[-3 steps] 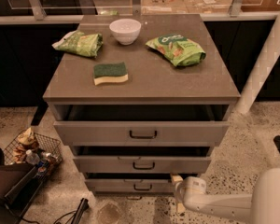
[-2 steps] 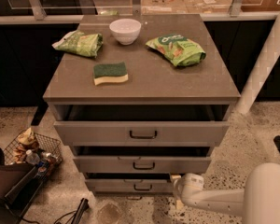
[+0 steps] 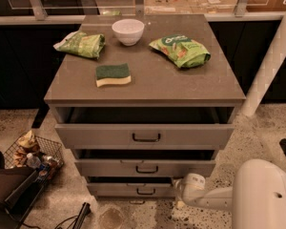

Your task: Open bottom drawer

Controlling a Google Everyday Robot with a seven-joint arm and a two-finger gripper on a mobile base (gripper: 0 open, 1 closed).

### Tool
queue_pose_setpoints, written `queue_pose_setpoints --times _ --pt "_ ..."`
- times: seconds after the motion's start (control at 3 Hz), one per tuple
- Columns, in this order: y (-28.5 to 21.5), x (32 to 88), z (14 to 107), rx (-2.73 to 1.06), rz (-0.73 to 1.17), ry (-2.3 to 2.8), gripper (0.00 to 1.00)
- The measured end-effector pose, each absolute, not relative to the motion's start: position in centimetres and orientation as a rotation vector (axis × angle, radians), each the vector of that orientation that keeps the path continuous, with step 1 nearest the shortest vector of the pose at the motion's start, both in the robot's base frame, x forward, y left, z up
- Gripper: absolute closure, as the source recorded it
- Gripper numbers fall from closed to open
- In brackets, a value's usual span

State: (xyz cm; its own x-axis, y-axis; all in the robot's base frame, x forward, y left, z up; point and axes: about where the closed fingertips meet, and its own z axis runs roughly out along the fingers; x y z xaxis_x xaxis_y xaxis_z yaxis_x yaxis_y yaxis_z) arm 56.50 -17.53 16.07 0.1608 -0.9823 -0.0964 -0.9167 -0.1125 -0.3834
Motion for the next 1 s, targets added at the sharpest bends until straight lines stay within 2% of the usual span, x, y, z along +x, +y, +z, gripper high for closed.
queue_pose_setpoints --times 1.0 --pt "-17.37 56.34 15.8 -2.094 -0.251 1.813 0.87"
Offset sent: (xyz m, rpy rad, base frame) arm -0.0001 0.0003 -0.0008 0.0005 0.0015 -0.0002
